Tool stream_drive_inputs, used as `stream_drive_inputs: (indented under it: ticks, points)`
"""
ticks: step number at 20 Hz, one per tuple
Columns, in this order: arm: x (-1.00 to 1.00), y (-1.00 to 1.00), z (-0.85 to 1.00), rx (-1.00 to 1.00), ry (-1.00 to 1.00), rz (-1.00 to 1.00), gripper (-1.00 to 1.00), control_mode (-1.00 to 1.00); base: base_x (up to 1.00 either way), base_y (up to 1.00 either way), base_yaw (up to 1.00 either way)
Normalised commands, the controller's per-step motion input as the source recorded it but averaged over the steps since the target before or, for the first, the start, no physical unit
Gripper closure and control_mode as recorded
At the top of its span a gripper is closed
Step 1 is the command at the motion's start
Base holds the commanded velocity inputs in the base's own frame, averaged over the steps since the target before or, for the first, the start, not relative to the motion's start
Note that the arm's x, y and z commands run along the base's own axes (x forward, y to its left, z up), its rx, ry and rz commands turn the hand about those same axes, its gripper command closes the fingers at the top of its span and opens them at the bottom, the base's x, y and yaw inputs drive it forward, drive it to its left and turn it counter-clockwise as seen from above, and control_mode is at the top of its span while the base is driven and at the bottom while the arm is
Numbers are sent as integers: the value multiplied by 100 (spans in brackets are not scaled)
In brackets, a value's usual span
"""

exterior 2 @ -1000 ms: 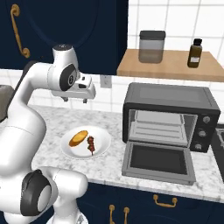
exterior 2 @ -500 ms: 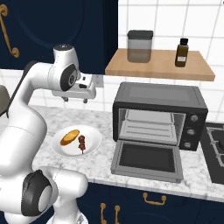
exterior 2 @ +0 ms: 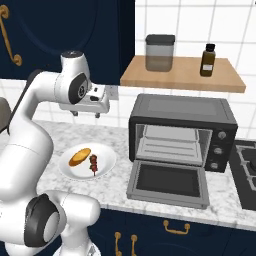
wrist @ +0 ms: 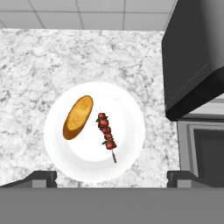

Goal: Pick up the kebab skewer and baguette bread, and place them inside the toaster oven. Close the toaster oven door and start by setting the timer.

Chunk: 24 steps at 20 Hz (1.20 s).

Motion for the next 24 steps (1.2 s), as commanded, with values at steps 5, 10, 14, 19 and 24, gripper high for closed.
stream_drive_inputs:
  ticks: [5, 10, 14, 19, 24]
  points:
    - [0, 0, 0, 0, 0, 0, -100, -100, 0, 0, 0]
    - [-28, -36, -18, 1, -9, 0, -100, -100, 0, 0, 0]
    - [-75, -95, -21, 9, -37, 3, -100, -100, 0, 0, 0]
    - [-16, -98, -23, 0, -30, 25, -100, -100, 0, 0, 0]
    - [44, -36, -47, 1, -22, 22, -100, -100, 0, 0, 0]
